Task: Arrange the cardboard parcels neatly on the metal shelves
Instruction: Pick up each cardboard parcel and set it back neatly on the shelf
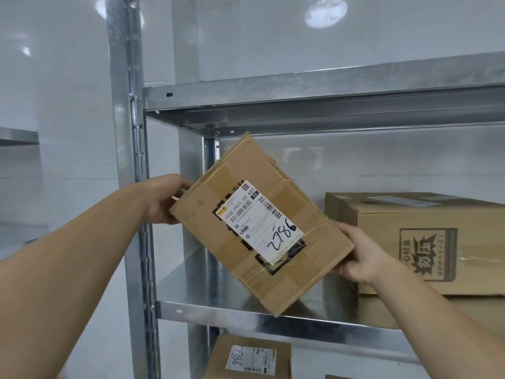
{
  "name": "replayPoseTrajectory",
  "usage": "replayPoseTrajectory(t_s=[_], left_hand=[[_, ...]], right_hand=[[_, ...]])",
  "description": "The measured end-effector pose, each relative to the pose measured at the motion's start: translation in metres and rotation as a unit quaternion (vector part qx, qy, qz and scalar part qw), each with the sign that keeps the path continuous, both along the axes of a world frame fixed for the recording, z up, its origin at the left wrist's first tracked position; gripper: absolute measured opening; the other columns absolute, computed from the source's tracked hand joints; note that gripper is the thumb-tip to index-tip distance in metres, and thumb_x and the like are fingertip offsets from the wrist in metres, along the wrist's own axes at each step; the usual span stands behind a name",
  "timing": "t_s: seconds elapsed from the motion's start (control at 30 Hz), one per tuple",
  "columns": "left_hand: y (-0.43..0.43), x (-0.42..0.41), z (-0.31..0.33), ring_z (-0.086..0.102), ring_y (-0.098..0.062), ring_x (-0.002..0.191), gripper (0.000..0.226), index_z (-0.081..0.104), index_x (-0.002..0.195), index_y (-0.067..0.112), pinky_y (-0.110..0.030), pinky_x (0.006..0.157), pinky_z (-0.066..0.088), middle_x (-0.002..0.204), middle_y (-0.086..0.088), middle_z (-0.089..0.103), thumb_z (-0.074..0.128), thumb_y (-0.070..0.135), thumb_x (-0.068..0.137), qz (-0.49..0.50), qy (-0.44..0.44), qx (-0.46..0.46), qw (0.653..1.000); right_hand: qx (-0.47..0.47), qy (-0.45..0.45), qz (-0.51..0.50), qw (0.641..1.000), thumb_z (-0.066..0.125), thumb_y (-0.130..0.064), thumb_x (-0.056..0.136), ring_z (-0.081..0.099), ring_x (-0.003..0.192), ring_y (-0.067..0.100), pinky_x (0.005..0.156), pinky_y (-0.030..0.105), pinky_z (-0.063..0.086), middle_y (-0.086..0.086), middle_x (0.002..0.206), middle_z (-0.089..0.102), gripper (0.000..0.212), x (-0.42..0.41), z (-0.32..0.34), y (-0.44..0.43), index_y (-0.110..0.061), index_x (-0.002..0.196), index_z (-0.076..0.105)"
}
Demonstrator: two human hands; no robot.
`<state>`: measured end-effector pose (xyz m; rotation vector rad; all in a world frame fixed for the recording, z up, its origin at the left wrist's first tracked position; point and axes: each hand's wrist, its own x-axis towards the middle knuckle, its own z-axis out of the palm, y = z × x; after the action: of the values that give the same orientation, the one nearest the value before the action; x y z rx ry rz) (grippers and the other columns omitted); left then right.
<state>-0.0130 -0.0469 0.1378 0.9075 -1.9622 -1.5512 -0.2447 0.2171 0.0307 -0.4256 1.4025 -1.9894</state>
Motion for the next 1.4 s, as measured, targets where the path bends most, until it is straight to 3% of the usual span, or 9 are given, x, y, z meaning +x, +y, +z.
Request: replayPoseTrajectory(t_s=[0.1,0.2,0.43,0.53,0.67,0.83,0.97,1.2,1.4], left_hand=[[0.002,-0.003,0.008,0.068,-0.019,0.082,0.012,0.06,0.103,0.014,-0.034,0.08,0.056,0.093,-0.011,0.068,0.065,0.018,0.092,-0.015,0.052,0.024,0.998],[0.013,-0.009,0.018,0.069,-0.016,0.072,0.006,0.062,0.094,0.014,-0.033,0.072,0.057,0.08,-0.007,0.069,0.065,0.018,0.093,-0.029,0.058,-0.002,0.998],[0.027,-0.014,0.028,0.064,-0.026,0.08,0.017,0.056,0.085,0.019,-0.043,0.073,0.054,0.08,-0.009,0.064,0.066,0.032,0.092,-0.036,0.015,-0.008,0.999],[0.029,-0.017,0.029,0.066,-0.026,0.075,0.019,0.055,0.084,0.019,-0.042,0.072,0.056,0.08,-0.008,0.064,0.064,0.034,0.095,-0.041,0.0,-0.02,0.999],[0.026,-0.018,0.032,0.07,-0.03,0.082,0.023,0.057,0.092,0.018,-0.049,0.083,0.058,0.08,-0.01,0.068,0.065,0.038,0.095,-0.045,-0.009,-0.034,0.998],[0.025,-0.023,0.029,0.07,-0.03,0.081,0.03,0.059,0.09,0.019,-0.05,0.079,0.059,0.089,-0.011,0.068,0.063,0.049,0.095,-0.065,-0.021,-0.02,0.997],[0.023,-0.025,0.029,0.07,-0.028,0.076,0.026,0.06,0.095,0.017,-0.044,0.07,0.058,0.084,-0.01,0.069,0.067,0.042,0.092,-0.075,-0.032,-0.028,0.996],[0.022,-0.03,0.036,0.072,-0.024,0.067,0.014,0.064,0.103,0.016,-0.042,0.063,0.06,0.079,-0.009,0.071,0.068,0.025,0.092,-0.098,-0.047,-0.05,0.993],[0.017,-0.034,0.036,0.071,-0.022,0.06,0.008,0.066,0.091,0.01,-0.038,0.053,0.06,0.071,-0.009,0.071,0.065,0.018,0.094,-0.102,-0.047,-0.047,0.993]], right_hand=[[0.018,0.036,-0.014,0.999,0.052,-0.015,0.106,0.072,0.067,0.025,0.065,0.046,0.063,0.013,0.105,0.076,0.055,-0.006,-0.003,-0.008,-0.028,0.157,0.036],[0.1,0.129,0.018,0.986,0.043,-0.01,0.109,0.063,0.096,0.031,0.092,0.046,0.058,0.02,0.129,0.069,0.037,-0.002,-0.004,-0.016,-0.021,0.138,0.062],[0.219,0.167,0.014,0.961,0.042,-0.014,0.107,0.062,0.092,0.027,0.089,0.038,0.058,0.015,0.103,0.071,0.032,0.016,-0.007,-0.031,-0.008,0.105,0.073],[0.193,0.162,0.025,0.967,0.037,-0.007,0.108,0.066,0.073,0.024,0.062,0.034,0.056,0.012,0.08,0.071,0.036,0.022,0.003,-0.035,-0.008,0.091,0.068],[0.143,0.148,0.012,0.978,0.048,-0.045,0.104,0.058,0.076,0.028,0.056,0.034,0.054,0.014,0.092,0.06,0.03,0.021,0.049,-0.032,-0.018,0.097,0.058],[0.174,0.185,0.057,0.965,0.052,-0.081,0.085,0.063,0.084,0.039,0.072,0.055,0.058,0.02,0.096,0.063,0.075,0.027,0.119,-0.034,-0.011,0.111,0.058],[0.249,0.219,0.063,0.941,0.072,-0.055,0.085,0.062,0.104,0.047,0.072,0.063,0.06,0.028,0.124,0.06,0.063,0.039,0.134,-0.035,-0.007,0.125,0.06],[0.255,0.268,0.079,0.926,0.071,-0.026,0.089,0.066,0.099,0.039,0.082,0.072,0.055,0.021,0.122,0.064,0.017,0.038,0.138,-0.039,-0.01,0.093,0.069],[0.255,0.274,0.083,0.923,0.068,-0.018,0.091,0.057,0.097,0.033,0.082,0.07,0.056,0.019,0.107,0.06,0.013,0.031,0.14,-0.046,-0.009,0.081,0.067]])
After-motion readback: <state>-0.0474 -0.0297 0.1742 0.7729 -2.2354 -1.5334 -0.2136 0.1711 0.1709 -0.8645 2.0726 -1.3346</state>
